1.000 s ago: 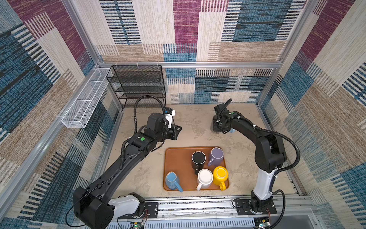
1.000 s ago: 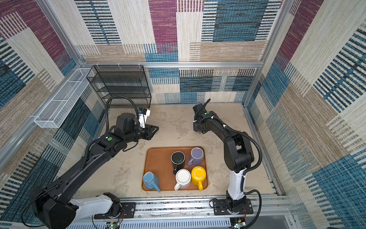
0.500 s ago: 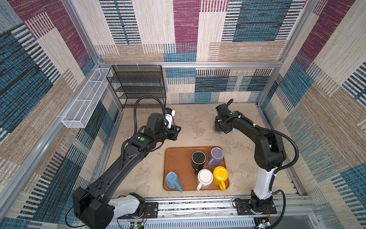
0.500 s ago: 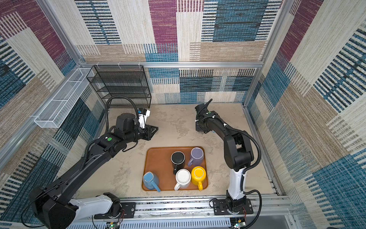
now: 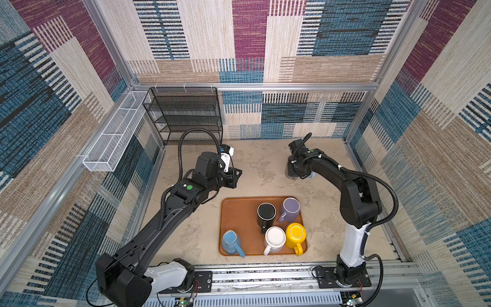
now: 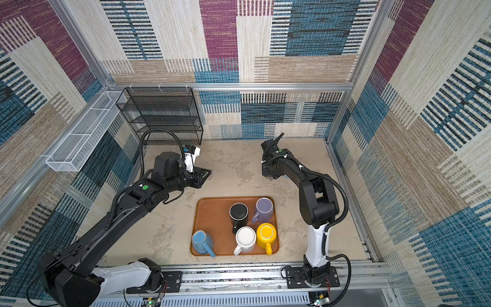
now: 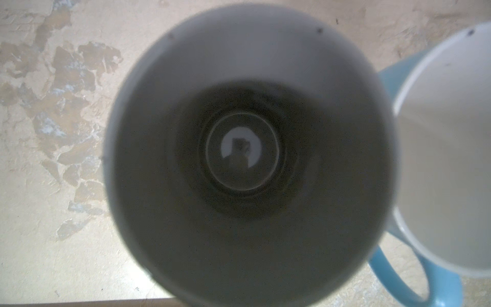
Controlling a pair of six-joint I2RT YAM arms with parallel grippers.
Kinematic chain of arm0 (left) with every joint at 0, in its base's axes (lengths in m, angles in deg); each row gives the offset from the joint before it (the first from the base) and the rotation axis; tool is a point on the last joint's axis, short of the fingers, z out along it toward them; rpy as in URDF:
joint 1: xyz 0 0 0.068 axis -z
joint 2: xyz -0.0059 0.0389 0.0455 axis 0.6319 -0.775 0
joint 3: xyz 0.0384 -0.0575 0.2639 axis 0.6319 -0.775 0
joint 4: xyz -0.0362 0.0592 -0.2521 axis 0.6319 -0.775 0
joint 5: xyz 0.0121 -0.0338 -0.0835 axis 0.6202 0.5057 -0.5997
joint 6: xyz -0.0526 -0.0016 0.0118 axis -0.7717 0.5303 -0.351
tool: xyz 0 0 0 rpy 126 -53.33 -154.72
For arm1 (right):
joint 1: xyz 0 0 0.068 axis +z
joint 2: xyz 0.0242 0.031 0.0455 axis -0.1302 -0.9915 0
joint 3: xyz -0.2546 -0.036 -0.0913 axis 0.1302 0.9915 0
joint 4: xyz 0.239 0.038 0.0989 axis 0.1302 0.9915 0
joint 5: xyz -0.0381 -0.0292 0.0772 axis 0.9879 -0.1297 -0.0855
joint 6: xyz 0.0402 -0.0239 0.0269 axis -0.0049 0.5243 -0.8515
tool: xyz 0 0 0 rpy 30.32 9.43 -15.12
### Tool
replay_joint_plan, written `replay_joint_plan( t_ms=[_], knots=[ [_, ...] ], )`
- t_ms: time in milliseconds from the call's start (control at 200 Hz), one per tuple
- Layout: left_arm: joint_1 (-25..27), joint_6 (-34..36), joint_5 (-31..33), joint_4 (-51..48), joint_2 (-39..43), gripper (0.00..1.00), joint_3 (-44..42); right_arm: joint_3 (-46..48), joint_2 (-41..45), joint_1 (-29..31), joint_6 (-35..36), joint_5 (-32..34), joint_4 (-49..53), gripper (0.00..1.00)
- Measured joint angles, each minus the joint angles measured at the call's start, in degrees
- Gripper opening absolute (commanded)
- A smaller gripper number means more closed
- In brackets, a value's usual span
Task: Turn the mug right side up
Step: 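Lower the upright grey mug beside the light blue mug with the right gripper, then open the right gripper off the grey mug while the left gripper moves toward the tray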
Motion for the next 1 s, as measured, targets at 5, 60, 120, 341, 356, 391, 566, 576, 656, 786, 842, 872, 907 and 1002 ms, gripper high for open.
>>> replay_joint_plan(
  t_ms=[5,60,120,341,356,391,566,576,656,786,842,872,907,1002],
  knots=[
    [0.0,0.0,0.0,0.0,0.0,0.24,0.0,0.0,0.0,0.0,0.0,0.0,0.0,0.02],
    [0.0,0.2,0.2,0.0,0.3,0.24,0.0,-0.2,-0.2,0.0,0.0,0.0,0.0,0.02],
    [0.0,0.4,0.7,0.0,0.5,0.24,-0.1,-0.6,-0.5,0.0,0.0,0.0,0.2,0.03],
    [0.0,0.8,1.6,-0.7,0.3,0.24,0.1,-1.9,-1.6,-0.2,0.2,0.1,0.6,0.06],
    [0.0,0.8,1.7,-0.7,0.3,0.25,0.1,-2.2,-1.7,-0.2,0.2,0.1,0.7,0.06],
    [0.0,0.8,1.9,-0.8,0.3,0.26,0.2,-2.5,-1.8,-0.2,0.2,0.0,0.7,0.07],
    [0.0,0.8,3.0,-1.0,0.3,0.31,0.2,-2.7,-1.9,-0.3,0.2,-0.4,0.9,0.1],
    [0.0,0.8,3.0,-1.0,0.3,0.31,0.2,-2.7,-1.9,-0.3,0.2,-0.4,0.9,0.1],
    [0.0,0.8,3.3,-1.4,0.3,0.32,0.2,-2.7,-1.9,-0.4,0.4,-0.6,0.9,0.11],
    [0.0,0.8,4.5,-2.1,0.3,0.34,0.5,-2.6,-1.9,-0.5,0.4,-1.1,0.9,0.17],
    [0.0,0.8,5.2,-2.5,0.4,0.35,0.7,-2.5,-1.8,-0.5,0.4,-1.1,0.9,0.2],
    [0.0,0.8,5.8,-2.6,0.5,0.35,0.8,-2.5,-1.8,-0.5,0.6,-1.2,0.8,0.21],
    [0.0,0.8,6.0,-2.8,0.6,0.35,0.8,-2.4,-1.7,-0.5,0.6,-1.3,0.8,0.23],
    [0.0,0.8,7.0,-3.3,1.2,0.35,0.8,-2.4,-1.5,-0.5,0.6,-1.6,0.7,0.26]
  ],
)
